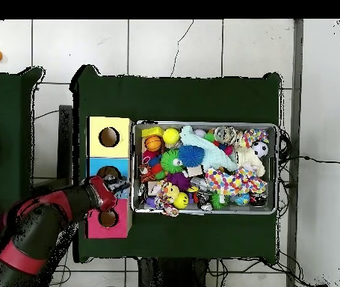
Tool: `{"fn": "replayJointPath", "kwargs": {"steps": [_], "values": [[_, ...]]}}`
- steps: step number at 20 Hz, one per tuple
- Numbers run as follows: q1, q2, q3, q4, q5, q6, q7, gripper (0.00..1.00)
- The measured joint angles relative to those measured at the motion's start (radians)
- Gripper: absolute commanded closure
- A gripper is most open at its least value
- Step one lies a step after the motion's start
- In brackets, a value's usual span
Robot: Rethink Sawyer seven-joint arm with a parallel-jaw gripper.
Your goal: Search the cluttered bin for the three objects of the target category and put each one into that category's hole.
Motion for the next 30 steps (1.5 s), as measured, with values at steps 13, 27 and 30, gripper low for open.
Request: {"fn": "replayJointPath", "kwargs": {"steps": [13, 27, 30], "values": [[0.000, 0.008, 0.000, -0.031, 0.005, 0.000, 0.000, 1.00], [0.000, -0.005, 0.000, -0.031, 0.005, 0.000, 0.000, 0.00], [0.000, -0.012, 0.000, -0.031, 0.005, 0.000, 0.000, 0.00]]}}
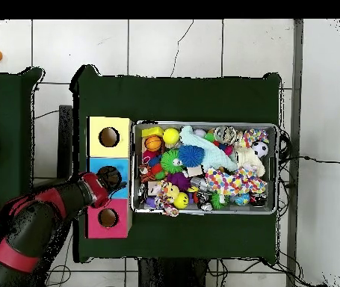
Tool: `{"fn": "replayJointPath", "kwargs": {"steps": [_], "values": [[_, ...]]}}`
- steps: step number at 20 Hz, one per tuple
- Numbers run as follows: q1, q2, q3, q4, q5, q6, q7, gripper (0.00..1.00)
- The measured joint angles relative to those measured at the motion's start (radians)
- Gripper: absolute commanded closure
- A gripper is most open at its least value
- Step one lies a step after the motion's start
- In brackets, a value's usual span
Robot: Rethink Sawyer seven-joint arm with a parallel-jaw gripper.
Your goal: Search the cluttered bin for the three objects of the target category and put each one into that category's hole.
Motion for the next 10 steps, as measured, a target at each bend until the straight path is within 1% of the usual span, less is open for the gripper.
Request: {"fn": "replayJointPath", "kwargs": {"steps": [7, 10], "values": [[-0.002, -0.044, 0.007, 0.001, -0.002, -0.001, 0.000, 0.00], [-0.013, -0.093, 0.026, 0.008, -0.021, -0.023, 0.000, 0.00]]}}
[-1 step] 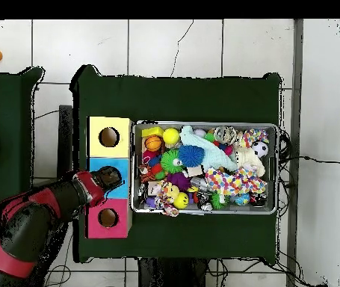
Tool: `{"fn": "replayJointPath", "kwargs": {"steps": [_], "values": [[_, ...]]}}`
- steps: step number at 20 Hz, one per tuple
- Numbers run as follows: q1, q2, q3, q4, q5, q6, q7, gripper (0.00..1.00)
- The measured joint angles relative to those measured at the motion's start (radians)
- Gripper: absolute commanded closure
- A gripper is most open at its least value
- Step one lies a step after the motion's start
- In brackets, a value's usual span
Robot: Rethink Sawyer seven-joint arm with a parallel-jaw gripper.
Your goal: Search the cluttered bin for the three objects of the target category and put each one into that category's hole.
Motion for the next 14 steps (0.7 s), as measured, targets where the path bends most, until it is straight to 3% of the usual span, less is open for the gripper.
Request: {"fn": "replayJointPath", "kwargs": {"steps": [7, 14], "values": [[-0.082, -0.144, 0.074, 0.032, -0.081, -0.125, 0.000, 0.00], [-0.220, -0.294, 0.184, 0.085, -0.213, -0.251, -0.001, 0.00]]}}
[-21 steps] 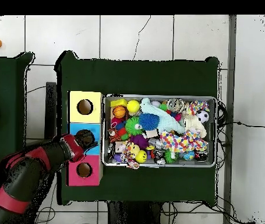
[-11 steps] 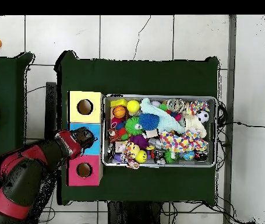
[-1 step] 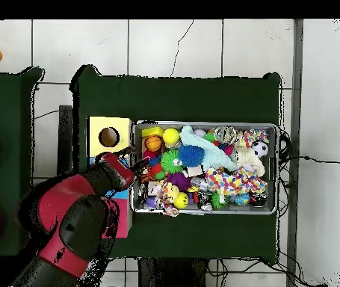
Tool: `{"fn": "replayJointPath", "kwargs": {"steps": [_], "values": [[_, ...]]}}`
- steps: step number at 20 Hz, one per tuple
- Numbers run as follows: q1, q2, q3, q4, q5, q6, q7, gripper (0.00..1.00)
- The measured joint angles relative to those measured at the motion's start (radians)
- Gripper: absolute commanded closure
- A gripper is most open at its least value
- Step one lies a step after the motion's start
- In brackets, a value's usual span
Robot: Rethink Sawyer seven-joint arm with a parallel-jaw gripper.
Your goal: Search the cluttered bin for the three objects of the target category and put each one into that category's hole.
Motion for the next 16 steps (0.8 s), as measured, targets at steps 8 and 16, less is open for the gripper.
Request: {"fn": "replayJointPath", "kwargs": {"steps": [8, 16], "values": [[-0.215, -0.183, 0.186, 0.082, -0.225, -0.113, -0.001, 0.00], [-0.423, -0.320, 0.397, 0.172, -0.398, -0.151, -0.001, 0.00]]}}
